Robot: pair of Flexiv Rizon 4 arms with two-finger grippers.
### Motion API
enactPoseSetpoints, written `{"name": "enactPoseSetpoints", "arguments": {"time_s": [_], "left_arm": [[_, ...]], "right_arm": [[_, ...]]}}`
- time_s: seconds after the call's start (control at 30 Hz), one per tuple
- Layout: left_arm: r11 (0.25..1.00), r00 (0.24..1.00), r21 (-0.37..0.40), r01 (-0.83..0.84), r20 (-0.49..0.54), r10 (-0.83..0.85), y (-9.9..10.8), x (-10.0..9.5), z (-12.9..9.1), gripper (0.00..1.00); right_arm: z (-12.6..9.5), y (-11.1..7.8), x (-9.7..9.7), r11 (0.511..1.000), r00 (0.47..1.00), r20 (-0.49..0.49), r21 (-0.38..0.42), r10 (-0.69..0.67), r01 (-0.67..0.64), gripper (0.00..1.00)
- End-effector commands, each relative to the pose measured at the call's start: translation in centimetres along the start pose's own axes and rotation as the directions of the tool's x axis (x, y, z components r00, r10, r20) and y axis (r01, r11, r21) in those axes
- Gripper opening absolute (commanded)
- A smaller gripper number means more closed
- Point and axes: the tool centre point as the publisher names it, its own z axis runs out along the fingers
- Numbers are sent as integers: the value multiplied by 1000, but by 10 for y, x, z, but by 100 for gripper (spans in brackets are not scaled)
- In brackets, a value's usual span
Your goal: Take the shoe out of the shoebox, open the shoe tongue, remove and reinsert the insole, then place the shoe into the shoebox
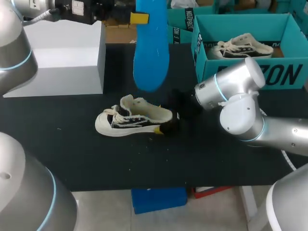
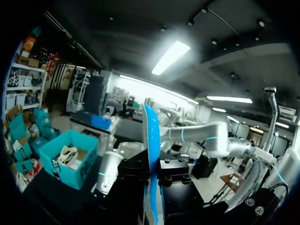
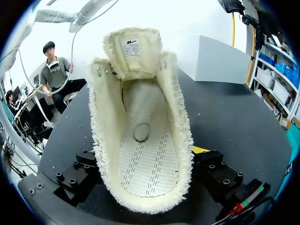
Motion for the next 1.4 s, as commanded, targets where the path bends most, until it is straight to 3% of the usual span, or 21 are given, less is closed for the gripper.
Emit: {"name": "enactPoseSetpoints", "arguments": {"time_s": [0.03,0.53,1.03,1.07,1.1,1.4], "left_arm": [[1000,1000,25,18,17,-19,2,10,-3,0],[994,995,50,94,19,-95,16,30,-9,0],[993,994,53,105,29,-106,23,33,-12,0],[993,994,53,105,29,-106,23,33,-12,0],[993,994,53,105,29,-106,23,33,-12,0],[993,994,53,105,29,-106,23,33,-12,0]], "right_arm": [[1,0,-1,1000,1000,2,1,1,-1,0],[1,0,-1,1000,1000,2,1,1,-1,0],[1,0,-1,1000,1000,2,1,1,-1,0],[-1,0,-1,1000,1000,-2,20,3,-3,27],[-4,0,-2,1000,1000,-1,24,2,-2,100],[-28,2,-5,991,1000,-12,134,-16,18,100]]}}
